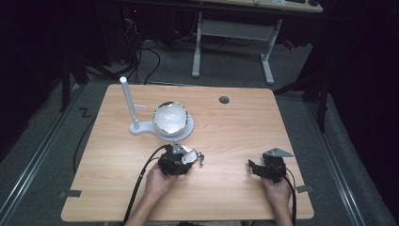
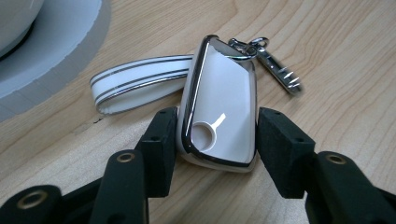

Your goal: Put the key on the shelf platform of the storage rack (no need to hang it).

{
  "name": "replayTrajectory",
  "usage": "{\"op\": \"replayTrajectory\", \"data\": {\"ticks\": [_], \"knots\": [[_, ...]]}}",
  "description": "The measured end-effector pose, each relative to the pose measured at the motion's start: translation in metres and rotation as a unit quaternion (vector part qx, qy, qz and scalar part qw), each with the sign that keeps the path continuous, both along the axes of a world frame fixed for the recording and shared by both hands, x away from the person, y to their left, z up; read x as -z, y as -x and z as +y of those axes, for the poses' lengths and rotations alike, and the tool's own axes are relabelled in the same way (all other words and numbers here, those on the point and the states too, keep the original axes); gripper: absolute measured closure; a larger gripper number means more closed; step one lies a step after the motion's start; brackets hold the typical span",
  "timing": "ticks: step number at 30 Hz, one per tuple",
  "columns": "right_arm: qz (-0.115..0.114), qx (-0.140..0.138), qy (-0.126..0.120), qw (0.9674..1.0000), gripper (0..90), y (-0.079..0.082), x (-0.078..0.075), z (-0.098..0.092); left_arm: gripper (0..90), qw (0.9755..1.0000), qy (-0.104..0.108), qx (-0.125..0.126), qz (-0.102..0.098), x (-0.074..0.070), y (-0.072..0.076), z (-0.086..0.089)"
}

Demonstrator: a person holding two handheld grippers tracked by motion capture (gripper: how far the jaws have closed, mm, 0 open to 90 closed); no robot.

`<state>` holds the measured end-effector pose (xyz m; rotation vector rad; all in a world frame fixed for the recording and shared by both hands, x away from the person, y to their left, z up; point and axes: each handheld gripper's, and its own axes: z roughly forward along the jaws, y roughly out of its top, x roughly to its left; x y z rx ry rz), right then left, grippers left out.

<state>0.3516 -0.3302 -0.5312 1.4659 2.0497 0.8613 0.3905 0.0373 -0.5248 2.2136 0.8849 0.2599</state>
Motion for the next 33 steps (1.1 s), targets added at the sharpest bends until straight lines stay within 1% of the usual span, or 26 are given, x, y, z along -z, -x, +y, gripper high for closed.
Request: {"op": "replayTrajectory", "data": {"ticks": [6,8,9,10,11,12,13,15,17,18,20,22,24,33], "knots": [[0.000,0.000,0.000,1.0000,31.2,0.000,0.000,0.000,51.8,1.0000,0.005,0.002,-0.003,-0.001,0.001,0.000],[0.000,0.000,0.000,1.0000,31.2,0.000,0.000,0.000,52.2,0.9999,0.009,0.004,-0.003,-0.002,0.001,0.001],[0.000,0.000,-0.001,1.0000,31.2,0.000,0.000,0.000,54.2,0.9998,0.018,0.004,-0.003,-0.003,0.001,0.001],[0.000,0.000,-0.001,1.0000,31.2,0.000,0.000,0.000,63.1,0.9996,0.026,0.003,-0.005,-0.004,0.001,0.002],[0.000,0.000,-0.001,1.0000,31.2,0.000,0.000,0.000,63.1,0.9995,0.030,0.001,-0.010,-0.006,0.002,0.004],[0.000,0.000,0.000,1.0000,31.2,0.000,0.000,0.000,65.5,0.9995,0.031,-0.002,-0.011,-0.007,0.001,0.005],[0.000,0.000,0.000,1.0000,31.2,0.000,0.000,0.000,65.5,0.9996,0.028,-0.002,-0.010,-0.007,0.001,0.005],[0.000,0.000,0.000,1.0000,31.2,0.000,0.000,0.000,66.2,0.9995,0.029,-0.003,-0.006,-0.006,0.000,0.006],[0.000,0.000,0.000,1.0000,31.2,0.000,0.000,0.000,69.0,0.9995,0.029,-0.003,-0.009,-0.007,0.000,0.006],[0.000,0.000,0.000,1.0000,31.2,0.000,0.000,0.000,69.0,0.9995,0.030,-0.004,-0.012,-0.008,0.001,0.006],[0.000,0.000,0.000,1.0000,31.2,0.000,0.000,0.000,72.0,0.9993,0.035,-0.006,-0.014,-0.009,0.001,0.006],[0.000,0.000,0.000,1.0000,31.2,0.000,0.000,0.000,73.6,0.9993,0.035,-0.007,-0.015,-0.009,0.001,0.007],[0.000,0.000,0.000,1.0000,31.2,0.000,0.000,0.000,77.5,0.9995,0.024,-0.008,-0.020,-0.009,0.002,0.006],[0.000,0.000,0.000,1.0000,31.2,0.000,0.000,0.000,78.2,0.9996,0.013,0.000,-0.027,-0.010,0.005,0.005]]}}
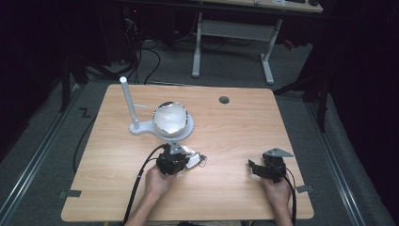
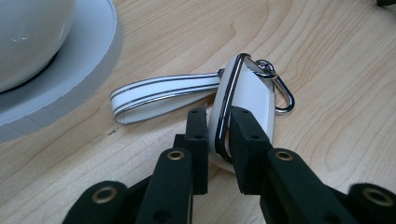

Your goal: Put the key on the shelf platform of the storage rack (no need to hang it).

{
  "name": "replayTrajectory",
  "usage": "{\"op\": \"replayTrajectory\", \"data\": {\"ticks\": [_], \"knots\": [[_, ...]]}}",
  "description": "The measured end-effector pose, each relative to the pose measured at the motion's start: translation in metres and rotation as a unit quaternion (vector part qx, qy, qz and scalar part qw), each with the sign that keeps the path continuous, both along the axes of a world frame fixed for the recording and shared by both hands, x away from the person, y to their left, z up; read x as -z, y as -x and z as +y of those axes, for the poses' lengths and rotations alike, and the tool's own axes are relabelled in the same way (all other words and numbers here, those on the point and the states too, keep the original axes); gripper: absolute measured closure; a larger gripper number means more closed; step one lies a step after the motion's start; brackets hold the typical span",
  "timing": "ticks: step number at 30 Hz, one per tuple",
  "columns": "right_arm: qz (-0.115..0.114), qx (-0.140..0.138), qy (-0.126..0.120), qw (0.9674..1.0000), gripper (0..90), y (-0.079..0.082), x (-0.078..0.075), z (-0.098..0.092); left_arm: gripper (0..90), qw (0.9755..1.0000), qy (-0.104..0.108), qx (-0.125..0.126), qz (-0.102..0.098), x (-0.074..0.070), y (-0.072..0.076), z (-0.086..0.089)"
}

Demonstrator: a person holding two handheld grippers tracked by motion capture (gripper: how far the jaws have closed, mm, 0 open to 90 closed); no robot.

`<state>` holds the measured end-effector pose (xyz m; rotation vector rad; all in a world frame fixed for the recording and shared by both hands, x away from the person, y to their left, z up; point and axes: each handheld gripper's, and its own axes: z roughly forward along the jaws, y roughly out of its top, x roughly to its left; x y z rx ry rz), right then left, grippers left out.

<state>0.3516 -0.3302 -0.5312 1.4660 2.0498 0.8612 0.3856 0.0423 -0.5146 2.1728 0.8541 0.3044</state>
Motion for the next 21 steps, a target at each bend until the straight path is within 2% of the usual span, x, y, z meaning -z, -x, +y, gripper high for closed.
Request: {"op": "replayTrajectory", "data": {"ticks": [10,17,21], "knots": [[0.000,0.000,0.000,1.0000,31.2,0.000,0.000,0.000,78.9,0.9999,-0.001,0.014,-0.005,-0.008,0.006,0.004],[0.000,0.000,0.000,1.0000,31.2,0.000,0.000,0.000,79.1,0.9996,0.019,0.017,-0.009,-0.019,0.009,0.014],[0.000,0.000,0.000,1.0000,31.2,0.000,0.000,0.000,79.2,0.9992,0.035,0.021,-0.002,-0.027,0.013,0.021]]}}
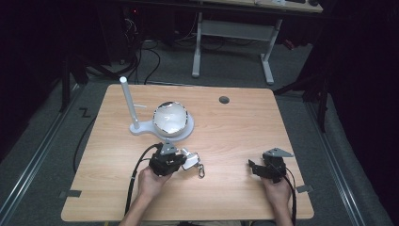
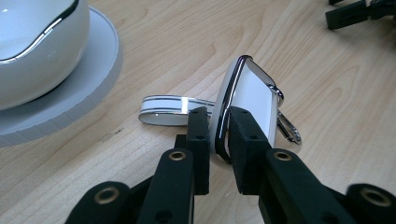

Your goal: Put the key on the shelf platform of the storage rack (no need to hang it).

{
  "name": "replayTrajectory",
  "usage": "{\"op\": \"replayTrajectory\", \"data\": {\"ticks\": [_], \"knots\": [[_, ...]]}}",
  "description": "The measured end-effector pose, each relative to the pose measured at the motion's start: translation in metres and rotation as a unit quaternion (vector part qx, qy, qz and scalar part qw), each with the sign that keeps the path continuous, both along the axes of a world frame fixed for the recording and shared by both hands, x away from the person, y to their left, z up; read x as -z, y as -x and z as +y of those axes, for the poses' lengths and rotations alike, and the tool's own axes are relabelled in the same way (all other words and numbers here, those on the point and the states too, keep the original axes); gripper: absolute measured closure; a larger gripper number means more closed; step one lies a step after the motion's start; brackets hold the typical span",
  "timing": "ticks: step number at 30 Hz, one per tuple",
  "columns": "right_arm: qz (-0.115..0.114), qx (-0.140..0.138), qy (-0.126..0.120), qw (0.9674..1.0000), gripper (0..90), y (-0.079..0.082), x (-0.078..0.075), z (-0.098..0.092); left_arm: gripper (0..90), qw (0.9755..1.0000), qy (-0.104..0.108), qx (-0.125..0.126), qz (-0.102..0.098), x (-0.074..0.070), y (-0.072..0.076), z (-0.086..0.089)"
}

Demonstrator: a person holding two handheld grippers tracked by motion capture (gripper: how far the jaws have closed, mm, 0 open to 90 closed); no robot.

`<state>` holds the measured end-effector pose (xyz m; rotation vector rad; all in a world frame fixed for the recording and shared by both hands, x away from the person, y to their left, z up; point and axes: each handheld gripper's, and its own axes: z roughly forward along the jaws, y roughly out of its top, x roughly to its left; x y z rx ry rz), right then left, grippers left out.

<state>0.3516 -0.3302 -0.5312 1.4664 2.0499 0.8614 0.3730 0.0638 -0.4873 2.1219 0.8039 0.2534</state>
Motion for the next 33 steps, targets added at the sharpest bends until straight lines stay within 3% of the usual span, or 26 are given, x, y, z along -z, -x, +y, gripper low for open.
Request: {"op": "replayTrajectory", "data": {"ticks": [6,7,8,9,13,21,22,23,24,25,26,33], "knots": [[0.000,0.000,0.000,1.0000,31.2,0.000,0.000,0.000,79.2,0.9998,-0.003,0.009,-0.017,-0.021,0.006,0.003],[0.000,0.000,-0.001,1.0000,31.2,0.000,0.000,0.000,79.2,0.9996,-0.013,0.017,-0.021,-0.025,0.006,0.005],[0.000,0.000,0.000,1.0000,31.2,0.000,0.000,0.000,79.2,0.9996,-0.009,0.017,-0.023,-0.029,0.006,0.006],[0.000,0.000,0.000,1.0000,31.2,0.000,0.000,0.000,79.1,0.9997,0.012,0.011,-0.019,-0.031,0.007,0.006],[0.000,0.000,0.000,1.0000,31.2,0.000,0.000,0.000,79.2,0.9994,0.024,0.013,-0.021,-0.045,0.005,0.015],[0.000,0.000,0.000,1.0000,31.2,0.000,0.000,0.000,79.1,0.9993,0.021,0.003,-0.030,-0.065,0.004,0.026],[0.000,0.000,0.000,1.0000,31.2,0.000,0.000,0.000,79.1,0.9971,0.069,-0.027,-0.019,-0.064,0.007,0.020],[0.000,0.000,0.000,1.0000,31.2,0.000,0.000,0.000,79.1,0.9993,0.021,0.000,-0.030,-0.068,0.003,0.028],[0.000,0.000,0.000,1.0000,31.2,0.000,0.000,0.000,79.1,0.9993,0.024,-0.001,-0.030,-0.070,0.003,0.029],[0.000,0.000,0.000,1.0000,31.2,0.000,0.000,0.000,79.1,0.9949,0.092,-0.040,-0.010,-0.067,0.008,0.020],[0.000,0.000,0.000,1.0000,31.2,0.000,0.000,0.000,79.1,0.9992,0.028,-0.002,-0.028,-0.072,0.003,0.031],[0.000,0.000,0.000,1.0000,31.2,0.000,0.000,0.000,79.1,0.9988,0.034,0.002,-0.036,-0.086,0.003,0.038]]}}
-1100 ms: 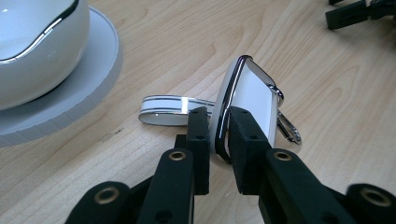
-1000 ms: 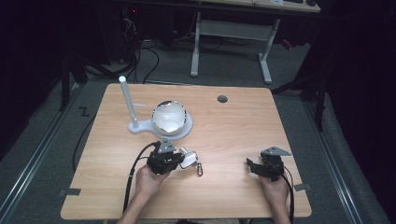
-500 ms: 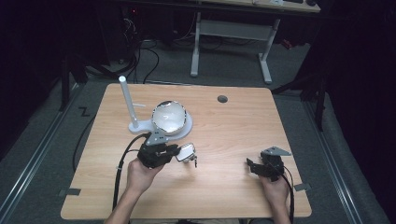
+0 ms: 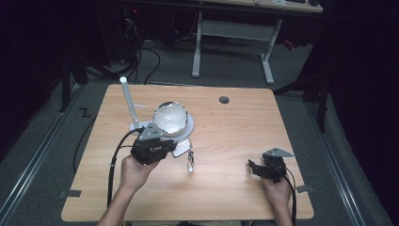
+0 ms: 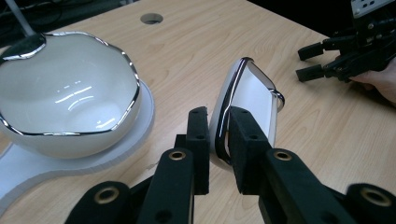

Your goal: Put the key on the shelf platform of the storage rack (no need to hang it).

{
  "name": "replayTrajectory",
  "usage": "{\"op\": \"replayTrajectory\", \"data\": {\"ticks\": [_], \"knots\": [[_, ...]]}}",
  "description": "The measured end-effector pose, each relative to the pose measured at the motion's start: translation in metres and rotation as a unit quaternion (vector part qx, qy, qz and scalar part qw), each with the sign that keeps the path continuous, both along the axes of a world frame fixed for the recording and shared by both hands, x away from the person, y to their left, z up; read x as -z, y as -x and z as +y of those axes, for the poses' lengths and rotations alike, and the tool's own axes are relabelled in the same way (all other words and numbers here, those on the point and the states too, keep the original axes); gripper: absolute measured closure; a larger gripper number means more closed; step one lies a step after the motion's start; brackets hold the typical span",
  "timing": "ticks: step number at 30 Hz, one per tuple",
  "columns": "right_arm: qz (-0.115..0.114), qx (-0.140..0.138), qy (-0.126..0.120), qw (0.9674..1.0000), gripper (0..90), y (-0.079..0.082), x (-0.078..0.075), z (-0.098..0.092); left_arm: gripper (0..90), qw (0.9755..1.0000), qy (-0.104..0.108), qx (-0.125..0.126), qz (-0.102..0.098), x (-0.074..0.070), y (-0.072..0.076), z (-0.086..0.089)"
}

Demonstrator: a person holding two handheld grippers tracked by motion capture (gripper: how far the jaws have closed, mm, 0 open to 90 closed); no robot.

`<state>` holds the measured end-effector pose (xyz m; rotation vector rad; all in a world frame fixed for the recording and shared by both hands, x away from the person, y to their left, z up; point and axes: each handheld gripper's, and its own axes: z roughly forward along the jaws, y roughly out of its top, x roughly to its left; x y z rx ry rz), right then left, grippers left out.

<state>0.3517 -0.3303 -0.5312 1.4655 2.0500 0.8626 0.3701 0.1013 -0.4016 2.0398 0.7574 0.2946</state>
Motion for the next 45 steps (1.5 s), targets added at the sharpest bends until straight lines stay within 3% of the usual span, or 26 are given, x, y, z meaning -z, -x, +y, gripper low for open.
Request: {"op": "replayTrajectory", "data": {"ticks": [14,23,31,45], "knots": [[0.000,0.000,0.000,1.0000,31.2,0.000,0.000,0.000,79.0,0.9991,0.022,-0.032,-0.016,-0.030,-0.007,0.022],[0.000,0.000,0.000,1.0000,31.2,0.000,0.000,0.000,79.1,0.9983,0.013,-0.051,-0.026,-0.046,-0.018,0.030],[0.000,0.000,0.000,1.0000,31.1,0.000,0.000,0.000,79.1,0.9971,0.008,-0.071,-0.027,-0.052,-0.031,0.032],[0.000,-0.001,0.001,1.0000,31.0,0.000,0.000,0.000,79.0,0.9940,0.020,-0.105,-0.023,-0.058,-0.052,0.039]]}}
